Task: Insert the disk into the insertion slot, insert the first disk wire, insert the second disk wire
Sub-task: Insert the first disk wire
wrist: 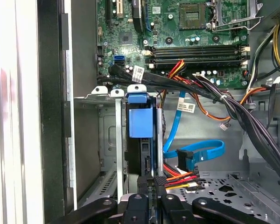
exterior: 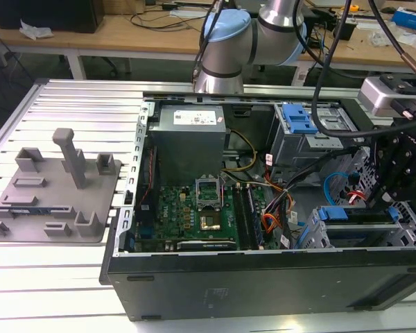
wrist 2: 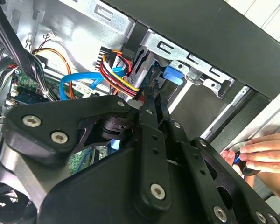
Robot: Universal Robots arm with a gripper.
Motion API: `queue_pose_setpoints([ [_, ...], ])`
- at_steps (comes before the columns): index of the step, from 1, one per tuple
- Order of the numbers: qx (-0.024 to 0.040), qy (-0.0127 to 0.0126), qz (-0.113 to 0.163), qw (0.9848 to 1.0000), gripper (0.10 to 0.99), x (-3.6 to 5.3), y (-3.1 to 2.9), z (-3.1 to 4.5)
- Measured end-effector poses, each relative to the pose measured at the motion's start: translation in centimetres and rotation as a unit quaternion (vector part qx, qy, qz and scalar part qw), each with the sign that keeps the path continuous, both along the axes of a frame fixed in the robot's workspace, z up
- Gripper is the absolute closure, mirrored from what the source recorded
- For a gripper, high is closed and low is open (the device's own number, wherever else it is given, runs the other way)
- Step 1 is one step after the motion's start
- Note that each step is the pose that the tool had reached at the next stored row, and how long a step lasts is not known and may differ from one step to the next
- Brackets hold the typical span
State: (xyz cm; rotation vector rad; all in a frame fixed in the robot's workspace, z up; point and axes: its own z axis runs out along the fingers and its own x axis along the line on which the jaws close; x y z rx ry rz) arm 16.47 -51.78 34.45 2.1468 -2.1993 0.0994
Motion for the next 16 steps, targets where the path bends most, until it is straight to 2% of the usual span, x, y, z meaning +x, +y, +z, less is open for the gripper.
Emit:
queue_pose_setpoints([
  [16, 0.0, 0.0, 0.0, 1.0, 0.918, 0.01, 0.01, -0.43],
])
